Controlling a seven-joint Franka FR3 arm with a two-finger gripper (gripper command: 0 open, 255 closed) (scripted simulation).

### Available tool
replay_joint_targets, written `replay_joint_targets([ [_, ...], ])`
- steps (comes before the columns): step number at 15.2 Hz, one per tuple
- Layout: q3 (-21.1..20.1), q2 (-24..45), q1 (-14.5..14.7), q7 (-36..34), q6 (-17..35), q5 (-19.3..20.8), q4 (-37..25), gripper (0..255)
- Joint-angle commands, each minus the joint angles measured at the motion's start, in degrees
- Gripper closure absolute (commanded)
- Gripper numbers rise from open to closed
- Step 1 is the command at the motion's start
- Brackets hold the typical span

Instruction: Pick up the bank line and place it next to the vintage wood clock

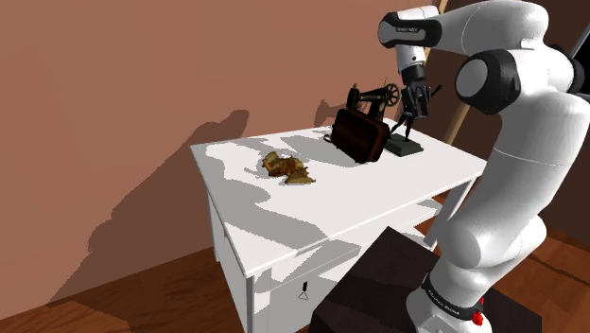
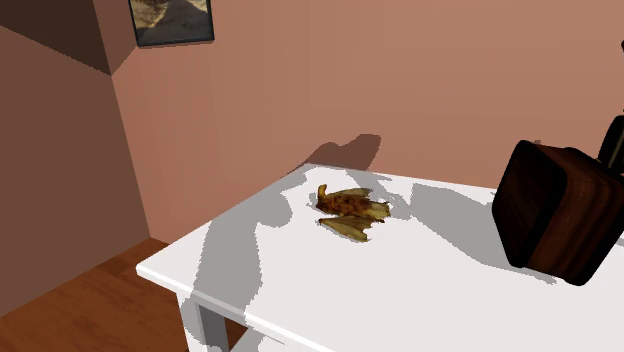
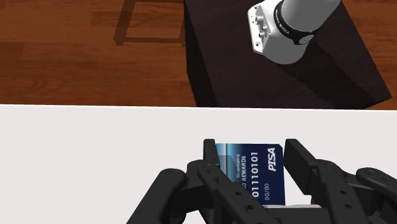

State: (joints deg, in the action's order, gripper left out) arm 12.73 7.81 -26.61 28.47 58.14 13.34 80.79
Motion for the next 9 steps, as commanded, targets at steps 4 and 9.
replay_joint_targets([
  [4,2.0,4.8,-3.0,5.6,0.8,1.3,-5.2,255],
  [9,1.8,3.5,-2.9,4.2,4.9,1.0,0.3,255],
])
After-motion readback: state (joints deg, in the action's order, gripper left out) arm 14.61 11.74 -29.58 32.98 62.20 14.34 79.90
